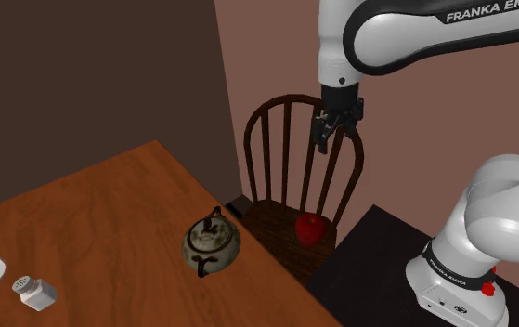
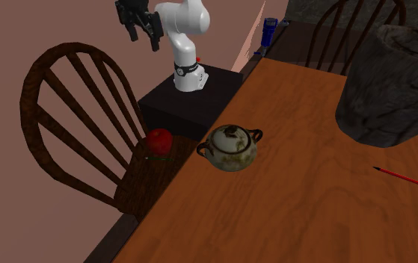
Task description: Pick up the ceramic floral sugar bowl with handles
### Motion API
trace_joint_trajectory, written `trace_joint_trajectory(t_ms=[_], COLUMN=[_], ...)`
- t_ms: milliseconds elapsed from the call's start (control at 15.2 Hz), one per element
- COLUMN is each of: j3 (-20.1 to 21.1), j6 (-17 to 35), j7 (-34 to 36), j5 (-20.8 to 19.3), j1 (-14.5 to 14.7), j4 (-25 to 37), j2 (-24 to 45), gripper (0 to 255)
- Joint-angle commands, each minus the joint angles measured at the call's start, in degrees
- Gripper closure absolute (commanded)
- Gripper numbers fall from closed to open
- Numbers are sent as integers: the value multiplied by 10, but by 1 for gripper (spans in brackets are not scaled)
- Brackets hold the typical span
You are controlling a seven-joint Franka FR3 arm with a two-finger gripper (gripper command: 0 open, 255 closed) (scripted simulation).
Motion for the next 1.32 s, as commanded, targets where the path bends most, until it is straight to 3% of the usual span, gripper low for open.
trace_joint_trajectory(t_ms=[0, 660, 1254], j3=[19, 117, 191], j6=[19, 98, 138], j7=[21, 134, 251], j5=[12, 34, -17], j1=[8, 39, 63], j4=[14, 102, 235], j2=[30, 181, 351], gripper=[0, 0, 0])
